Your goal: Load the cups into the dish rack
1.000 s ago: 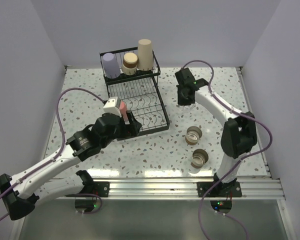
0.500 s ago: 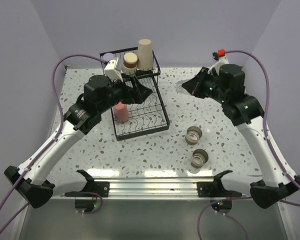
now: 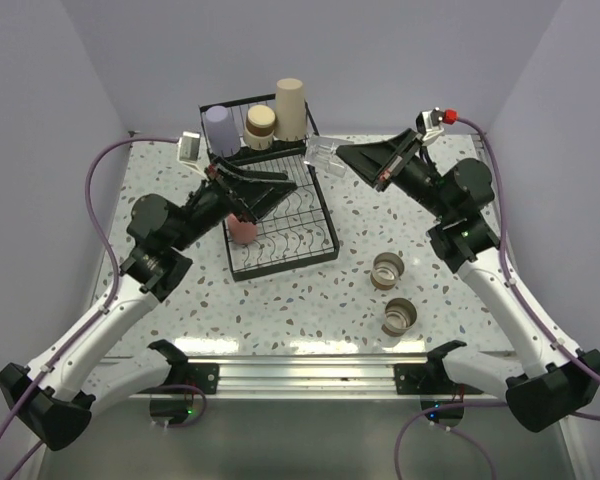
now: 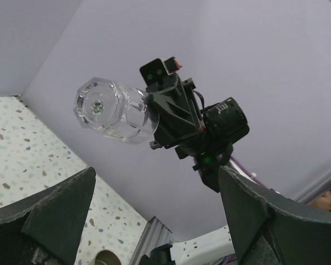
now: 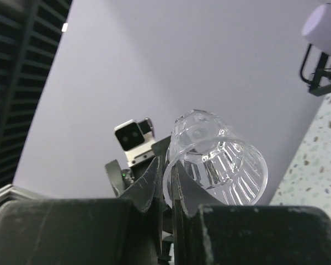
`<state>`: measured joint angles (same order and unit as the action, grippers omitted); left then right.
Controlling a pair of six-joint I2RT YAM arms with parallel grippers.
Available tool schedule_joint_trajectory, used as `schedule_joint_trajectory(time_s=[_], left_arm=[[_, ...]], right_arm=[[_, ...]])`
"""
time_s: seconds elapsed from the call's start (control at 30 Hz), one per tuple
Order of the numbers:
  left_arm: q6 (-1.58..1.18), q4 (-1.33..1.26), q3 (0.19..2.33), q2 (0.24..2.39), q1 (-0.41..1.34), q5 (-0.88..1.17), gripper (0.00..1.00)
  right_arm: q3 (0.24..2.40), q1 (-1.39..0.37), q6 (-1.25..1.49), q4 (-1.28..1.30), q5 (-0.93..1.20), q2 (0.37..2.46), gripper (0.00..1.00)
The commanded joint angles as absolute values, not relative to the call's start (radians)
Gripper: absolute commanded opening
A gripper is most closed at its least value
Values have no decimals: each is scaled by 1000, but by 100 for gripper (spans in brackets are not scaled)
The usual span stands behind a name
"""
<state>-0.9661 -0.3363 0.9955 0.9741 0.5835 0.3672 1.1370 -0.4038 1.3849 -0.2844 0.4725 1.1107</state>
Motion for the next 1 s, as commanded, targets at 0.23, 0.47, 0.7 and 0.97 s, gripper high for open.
schedule_joint_trajectory(time_s=[0.23, 0.47, 0.7, 0.97], left_arm=[[-1065, -581, 922, 969, 578, 353, 93], [-1091, -663, 951, 1031, 580, 347, 92], [-1042, -604, 1043, 1065, 578, 344, 90], [-1011, -568, 1088, 1086, 578, 353, 81]], right_arm=[[1124, -456, 1555, -535, 525, 1103, 0], [1109, -505, 1558, -541, 519, 1109, 0], [1106, -551, 1534, -520, 502, 1120, 0], [1095, -560, 1500, -499, 491, 1126, 0]])
